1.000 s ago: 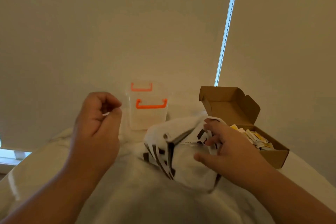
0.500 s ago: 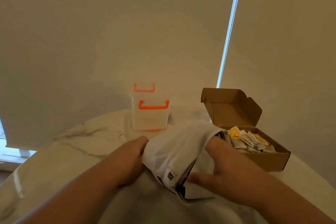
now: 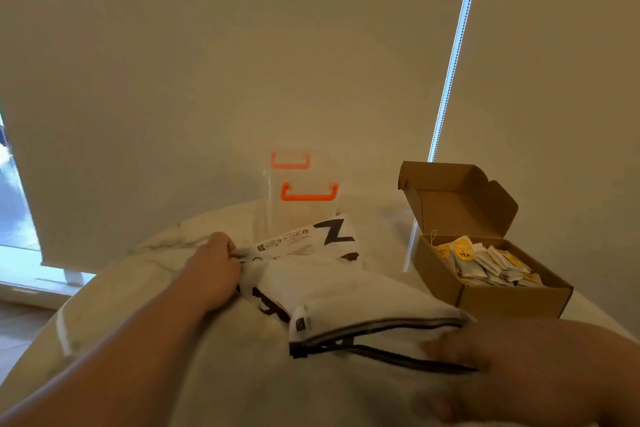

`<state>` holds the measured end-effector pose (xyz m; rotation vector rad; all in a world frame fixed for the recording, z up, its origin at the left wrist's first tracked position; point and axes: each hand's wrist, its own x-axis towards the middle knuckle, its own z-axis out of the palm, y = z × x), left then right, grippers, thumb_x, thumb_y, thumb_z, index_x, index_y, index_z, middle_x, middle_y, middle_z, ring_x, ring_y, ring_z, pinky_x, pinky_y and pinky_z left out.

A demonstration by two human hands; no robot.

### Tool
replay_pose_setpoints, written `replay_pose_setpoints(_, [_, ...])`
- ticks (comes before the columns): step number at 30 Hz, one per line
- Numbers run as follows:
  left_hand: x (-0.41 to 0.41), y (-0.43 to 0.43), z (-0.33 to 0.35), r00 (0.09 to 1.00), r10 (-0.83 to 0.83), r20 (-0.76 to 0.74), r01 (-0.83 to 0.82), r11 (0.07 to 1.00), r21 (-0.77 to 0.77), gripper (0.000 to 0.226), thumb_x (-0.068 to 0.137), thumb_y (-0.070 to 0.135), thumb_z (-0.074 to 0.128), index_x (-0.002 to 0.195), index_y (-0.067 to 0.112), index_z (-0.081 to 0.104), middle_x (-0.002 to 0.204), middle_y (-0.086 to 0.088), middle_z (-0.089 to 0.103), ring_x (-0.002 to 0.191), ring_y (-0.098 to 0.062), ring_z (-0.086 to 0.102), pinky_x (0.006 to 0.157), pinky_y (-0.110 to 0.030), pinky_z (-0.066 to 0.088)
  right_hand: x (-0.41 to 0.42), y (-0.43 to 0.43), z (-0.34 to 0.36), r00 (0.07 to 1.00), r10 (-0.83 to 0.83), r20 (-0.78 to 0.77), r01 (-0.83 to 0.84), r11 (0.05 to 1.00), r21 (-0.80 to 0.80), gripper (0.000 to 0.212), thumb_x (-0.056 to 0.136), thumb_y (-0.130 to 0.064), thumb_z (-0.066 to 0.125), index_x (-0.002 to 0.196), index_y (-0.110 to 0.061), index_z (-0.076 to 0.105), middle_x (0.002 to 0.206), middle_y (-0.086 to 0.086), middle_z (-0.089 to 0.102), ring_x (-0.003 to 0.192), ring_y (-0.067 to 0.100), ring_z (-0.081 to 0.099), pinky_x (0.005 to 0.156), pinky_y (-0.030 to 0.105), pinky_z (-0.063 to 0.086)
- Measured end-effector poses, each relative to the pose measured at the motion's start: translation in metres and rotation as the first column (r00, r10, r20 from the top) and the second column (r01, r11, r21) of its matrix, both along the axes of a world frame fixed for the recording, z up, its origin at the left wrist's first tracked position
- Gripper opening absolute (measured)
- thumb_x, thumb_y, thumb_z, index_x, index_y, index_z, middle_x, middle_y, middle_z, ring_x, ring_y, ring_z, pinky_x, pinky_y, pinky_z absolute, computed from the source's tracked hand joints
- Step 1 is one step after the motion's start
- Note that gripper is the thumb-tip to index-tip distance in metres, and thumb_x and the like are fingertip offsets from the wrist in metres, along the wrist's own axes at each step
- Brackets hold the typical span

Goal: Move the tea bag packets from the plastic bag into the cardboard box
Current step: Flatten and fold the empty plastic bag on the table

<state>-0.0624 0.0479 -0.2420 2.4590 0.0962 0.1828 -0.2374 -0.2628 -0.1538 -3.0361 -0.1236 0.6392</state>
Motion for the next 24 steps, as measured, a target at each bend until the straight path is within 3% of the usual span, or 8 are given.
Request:
replay_pose_setpoints(4, [-0.001, -0.004, 0.004, 1.0, 0.003, 0.024, 0.001, 0.985, -0.172, 0.01, 0.093, 0.022, 0.04, 0.096, 0.025, 0.049, 0.089, -0.005, 0.063, 0.078, -0.023, 0.058, 0.064, -0.034, 0.043, -0.01, 0.0, 0.015, 0.981, 0.095, 0.169, -0.149, 0.929, 0.339, 0.024, 0.079, -0.067, 0.061, 0.103, -0.068, 0.06, 0.128, -0.023, 0.061, 0.119, -0.004, 0.055, 0.105, 0.022, 0.041])
replay_pose_setpoints(7, [0.001, -0.003, 0.005, 0.997, 0.028, 0.078, -0.008, 0.969, -0.246, 0.017, 0.096, 0.021, 0.036, 0.095, 0.025, 0.052, 0.088, -0.002, 0.064, 0.079, -0.021, 0.059, 0.063, -0.033, 0.043, -0.002, -0.009, 0.018, 0.866, -0.049, 0.498, -0.384, 0.574, 0.723, 0.049, 0.07, -0.071, 0.067, 0.063, -0.023, 0.072, 0.066, 0.008, 0.069, 0.057, 0.014, 0.065, 0.054, 0.02, 0.05])
replay_pose_setpoints(9, [0.002, -0.002, 0.003, 0.997, -0.003, 0.072, 0.019, 0.973, -0.229, 0.017, 0.093, 0.016, 0.04, 0.099, 0.026, 0.053, 0.09, -0.002, 0.066, 0.077, -0.021, 0.061, 0.062, -0.032, 0.044, 0.005, -0.013, 0.008, 0.696, -0.33, 0.638, -0.499, 0.416, 0.76, 0.055, 0.07, -0.071, 0.066, 0.053, -0.019, 0.062, 0.052, 0.01, 0.056, 0.046, 0.017, 0.052, 0.047, 0.018, 0.043])
replay_pose_setpoints(12, [0.004, -0.003, -0.001, 0.996, -0.057, 0.066, 0.07, 0.975, -0.212, 0.023, 0.088, 0.009, 0.047, 0.096, 0.03, 0.055, 0.089, 0.001, 0.068, 0.075, -0.02, 0.064, 0.063, -0.031, 0.047, 0.015, -0.009, -0.001, 0.662, -0.344, 0.666, -0.422, 0.563, 0.71, 0.029, 0.072, -0.065, 0.068, 0.084, -0.039, 0.068, 0.081, -0.01, 0.063, 0.07, 0.004, 0.059, 0.062, 0.019, 0.048])
replay_pose_setpoints(14, [0.005, -0.003, -0.003, 0.994, -0.075, 0.084, 0.092, 0.97, -0.226, 0.028, 0.082, 0.005, 0.05, 0.086, 0.03, 0.061, 0.085, 0.002, 0.07, 0.073, -0.021, 0.064, 0.065, -0.033, 0.05, 0.017, 0.001, -0.007, 0.836, -0.091, 0.541, -0.255, 0.809, 0.53, 0.06, 0.065, -0.068, 0.071, 0.119, -0.065, 0.046, 0.111, -0.039, 0.046, 0.102, -0.016, 0.048, 0.075, 0.015, 0.047])
replay_pose_setpoints(16, [0.007, -0.002, -0.005, 0.994, -0.063, 0.093, 0.086, 0.958, -0.272, 0.032, 0.08, 0.002, 0.05, 0.078, 0.028, 0.068, 0.077, -0.001, 0.071, 0.067, -0.025, 0.064, 0.062, -0.035, 0.052, 0.014, 0.014, -0.01, 0.918, 0.13, 0.375, -0.278, 0.885, 0.374, 0.072, 0.069, -0.062, 0.075, 0.125, -0.076, 0.031, 0.121, -0.049, 0.034, 0.114, -0.024, 0.036, 0.086, 0.011, 0.044])
replay_pose_setpoints(21, [0.007, -0.006, -0.004, 0.985, -0.008, 0.17, 0.051, 0.967, -0.251, 0.037, 0.084, -0.002, 0.047, 0.086, 0.025, 0.073, 0.095, 0.0, 0.072, 0.076, -0.014, 0.062, 0.07, -0.027, 0.049, 0.015, 0.028, -0.017, 0.931, 0.353, 0.097, -0.366, 0.896, 0.253, 0.042, 0.097, -0.038, 0.054, 0.136, -0.052, 0.048, 0.144, -0.035, 0.035, 0.134, -0.014, 0.028, 0.11, 0.01, 0.02])
replay_pose_setpoints(24, [0.008, -0.004, -0.007, 0.993, -0.012, 0.121, 0.036, 0.981, -0.193, 0.044, 0.08, 0.001, 0.044, 0.099, 0.031, 0.071, 0.115, 0.0, 0.067, 0.1, -0.019, 0.061, 0.09, -0.032, 0.05, 0.012, 0.027, -0.017, 0.929, 0.369, -0.017, -0.356, 0.906, 0.228, 0.043, 0.103, -0.023, 0.044, 0.146, -0.023, 0.044, 0.156, -0.02, 0.029, 0.14, -0.005, 0.027, 0.093, -0.008, 0.01])
